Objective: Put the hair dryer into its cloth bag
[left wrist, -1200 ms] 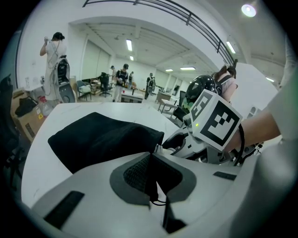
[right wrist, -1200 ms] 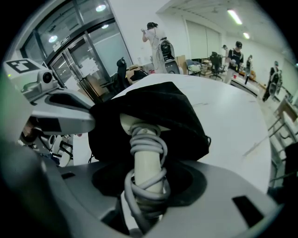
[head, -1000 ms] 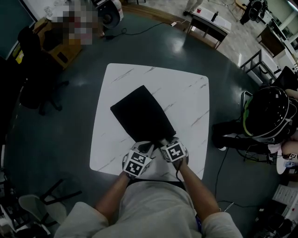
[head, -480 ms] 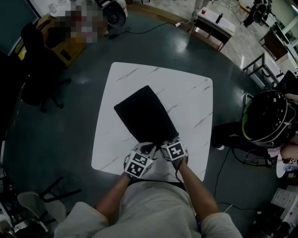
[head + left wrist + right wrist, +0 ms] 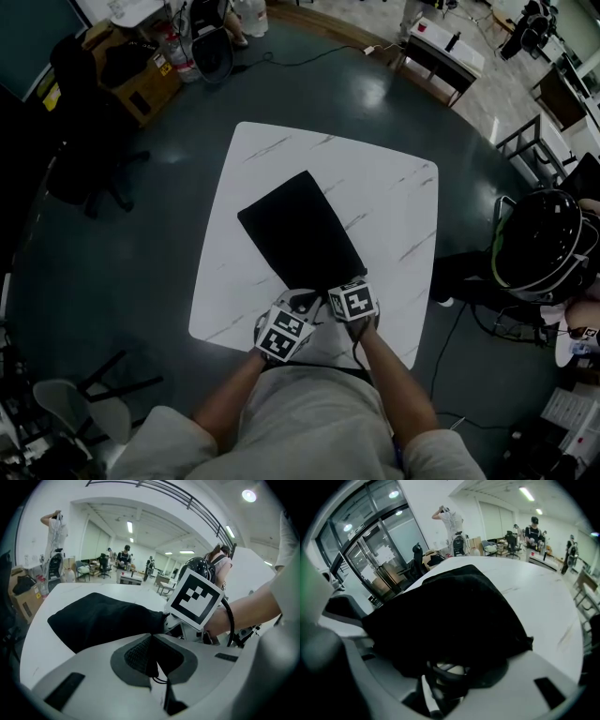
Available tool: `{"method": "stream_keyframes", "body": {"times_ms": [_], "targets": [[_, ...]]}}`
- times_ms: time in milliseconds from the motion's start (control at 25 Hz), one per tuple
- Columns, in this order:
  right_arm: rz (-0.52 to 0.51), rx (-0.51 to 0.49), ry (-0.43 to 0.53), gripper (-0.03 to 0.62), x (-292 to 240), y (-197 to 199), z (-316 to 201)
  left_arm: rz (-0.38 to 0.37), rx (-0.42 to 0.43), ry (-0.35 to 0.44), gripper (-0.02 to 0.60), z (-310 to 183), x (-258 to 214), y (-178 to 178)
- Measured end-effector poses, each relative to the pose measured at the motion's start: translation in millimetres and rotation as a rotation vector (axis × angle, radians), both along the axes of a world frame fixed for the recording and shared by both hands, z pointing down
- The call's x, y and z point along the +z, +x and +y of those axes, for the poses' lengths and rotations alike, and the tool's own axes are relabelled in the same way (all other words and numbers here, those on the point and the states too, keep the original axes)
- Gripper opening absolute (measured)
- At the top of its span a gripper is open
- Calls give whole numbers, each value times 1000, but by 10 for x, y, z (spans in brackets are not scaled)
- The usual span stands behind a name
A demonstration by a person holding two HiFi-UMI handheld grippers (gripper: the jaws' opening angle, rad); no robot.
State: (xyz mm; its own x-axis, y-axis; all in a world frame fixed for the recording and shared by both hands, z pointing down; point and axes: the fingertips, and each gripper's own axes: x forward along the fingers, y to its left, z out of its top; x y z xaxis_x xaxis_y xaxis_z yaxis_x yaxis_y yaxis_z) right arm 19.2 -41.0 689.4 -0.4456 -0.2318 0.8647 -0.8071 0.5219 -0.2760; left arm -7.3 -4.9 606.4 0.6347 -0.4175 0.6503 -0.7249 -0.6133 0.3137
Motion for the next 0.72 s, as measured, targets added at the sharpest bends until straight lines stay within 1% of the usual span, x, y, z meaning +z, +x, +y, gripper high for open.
{"method": "stream_keyframes", "body": {"times_ms": [200, 480, 720], "targets": [[-1, 26, 11, 232, 15, -50, -13, 6, 7, 0, 16, 42, 4, -39], [-39, 40, 90, 232, -42, -172, -106, 27, 22, 19, 16, 4, -54, -87], [-41, 51, 98, 232, -56, -251, -136, 35, 37, 18, 17, 15, -106, -162]]}}
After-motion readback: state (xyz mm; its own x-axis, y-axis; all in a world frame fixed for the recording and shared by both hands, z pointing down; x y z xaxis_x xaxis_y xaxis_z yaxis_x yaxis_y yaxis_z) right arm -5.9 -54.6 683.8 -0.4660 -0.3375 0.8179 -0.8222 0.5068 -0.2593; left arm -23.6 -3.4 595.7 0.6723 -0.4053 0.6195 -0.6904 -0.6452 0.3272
